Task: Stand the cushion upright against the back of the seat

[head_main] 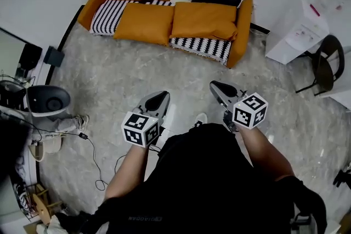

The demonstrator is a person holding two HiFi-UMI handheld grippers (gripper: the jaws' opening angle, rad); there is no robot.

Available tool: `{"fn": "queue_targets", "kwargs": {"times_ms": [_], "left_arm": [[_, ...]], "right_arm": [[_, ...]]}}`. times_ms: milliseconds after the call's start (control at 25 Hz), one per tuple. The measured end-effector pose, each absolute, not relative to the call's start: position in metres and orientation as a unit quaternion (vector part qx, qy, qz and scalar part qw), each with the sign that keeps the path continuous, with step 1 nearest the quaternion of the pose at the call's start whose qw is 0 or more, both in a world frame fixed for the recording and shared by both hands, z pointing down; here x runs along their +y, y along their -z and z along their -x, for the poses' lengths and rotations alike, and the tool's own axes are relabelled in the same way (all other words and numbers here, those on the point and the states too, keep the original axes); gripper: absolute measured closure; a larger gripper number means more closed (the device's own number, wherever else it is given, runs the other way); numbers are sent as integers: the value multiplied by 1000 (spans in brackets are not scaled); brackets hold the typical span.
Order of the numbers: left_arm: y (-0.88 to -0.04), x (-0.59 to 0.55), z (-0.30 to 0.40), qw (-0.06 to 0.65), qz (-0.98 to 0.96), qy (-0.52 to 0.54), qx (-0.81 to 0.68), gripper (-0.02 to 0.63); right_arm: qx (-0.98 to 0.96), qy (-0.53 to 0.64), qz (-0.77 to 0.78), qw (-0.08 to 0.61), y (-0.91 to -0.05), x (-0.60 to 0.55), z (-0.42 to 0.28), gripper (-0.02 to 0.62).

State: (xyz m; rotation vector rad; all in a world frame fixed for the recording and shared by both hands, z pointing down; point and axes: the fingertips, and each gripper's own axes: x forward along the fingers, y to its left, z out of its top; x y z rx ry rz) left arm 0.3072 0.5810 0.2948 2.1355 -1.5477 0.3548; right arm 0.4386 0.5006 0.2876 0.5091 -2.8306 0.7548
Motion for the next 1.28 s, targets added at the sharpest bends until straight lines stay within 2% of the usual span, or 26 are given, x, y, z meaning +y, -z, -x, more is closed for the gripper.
{"fn": "queue_targets", "kwargs": {"times_ms": [280,880,1280], "left_arm": [[-284,510,-305,225,-792,-124,-554,575],[-309,437,-311,244,-815,-147,-505,575],[-312,337,-292,235,-847,-145,-455,575]], "right_arm": [[-945,-254,-188,85,-289,448,-440,557],[-923,-276,-255,80,-309,390,-467,557],[-912,-266,-298,97,-308,316,-442,557]]}}
